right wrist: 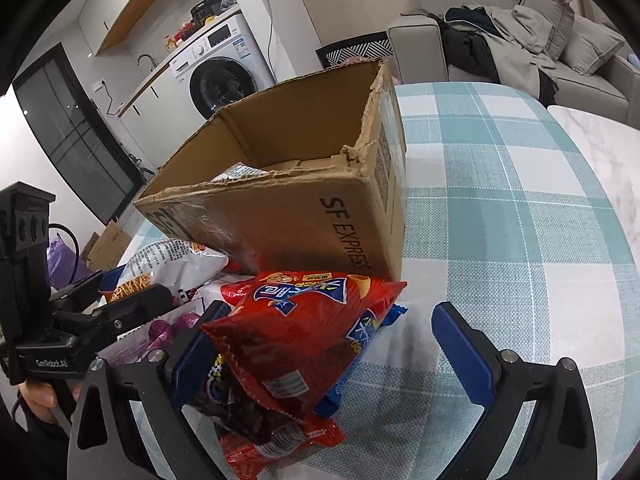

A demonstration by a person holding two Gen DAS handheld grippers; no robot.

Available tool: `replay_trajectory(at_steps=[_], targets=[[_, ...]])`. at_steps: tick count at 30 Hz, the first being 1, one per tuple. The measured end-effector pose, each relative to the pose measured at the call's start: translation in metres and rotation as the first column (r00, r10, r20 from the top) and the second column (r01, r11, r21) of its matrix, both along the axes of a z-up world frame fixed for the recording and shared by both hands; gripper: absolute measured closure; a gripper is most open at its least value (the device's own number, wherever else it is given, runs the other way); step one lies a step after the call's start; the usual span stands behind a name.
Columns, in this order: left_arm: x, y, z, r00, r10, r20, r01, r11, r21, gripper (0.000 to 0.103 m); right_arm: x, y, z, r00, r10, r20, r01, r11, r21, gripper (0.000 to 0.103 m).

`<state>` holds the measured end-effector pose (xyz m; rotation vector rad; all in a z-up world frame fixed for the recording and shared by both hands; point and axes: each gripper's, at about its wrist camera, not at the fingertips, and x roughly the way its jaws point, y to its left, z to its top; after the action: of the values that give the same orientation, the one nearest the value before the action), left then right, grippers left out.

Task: Organize snacks
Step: 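Grasp the noodle-snack bag with the left tool while the right grasps the red chip bag, then carry both bags over the cardboard box and open both tools to release them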

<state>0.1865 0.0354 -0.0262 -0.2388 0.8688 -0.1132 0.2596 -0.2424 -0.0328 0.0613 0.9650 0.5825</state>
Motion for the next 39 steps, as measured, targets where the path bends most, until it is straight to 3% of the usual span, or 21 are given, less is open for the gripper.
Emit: replay_trajectory(at_steps=[2,10,20,39], targets=[[0.001,0.0,0.0,1.0,-0.01,-0.003,0.01,1.0,-0.012,0.032,0.002,0.001,-0.001,1.0,0.001,-0.006,0.0,1.0,0.009,0.008],[-0.009,-0.002,0.005,0.998,-0.017,0.052,0.018,1.0,-0.005,0.053,0.001,0.0,0.0,1.0,0.013,-0.015,-0.012,0.999,0.031,0.023],[-0.026,-0.005,0.017,0.995,-0.028,0.096,0.027,1.0,0.007,0.055,-0.01,-0.004,0.0,1.0,0.025,-0.007,-0.025,0.999,0.045,0.049],[-0.066,-0.006,0.061,0.98,0.003,0.201,-0.009,1.0,0.025,0.055,-0.056,-0.017,0.047,0.989,0.035,0.146,-0.043,0.998,0.054,0.053]])
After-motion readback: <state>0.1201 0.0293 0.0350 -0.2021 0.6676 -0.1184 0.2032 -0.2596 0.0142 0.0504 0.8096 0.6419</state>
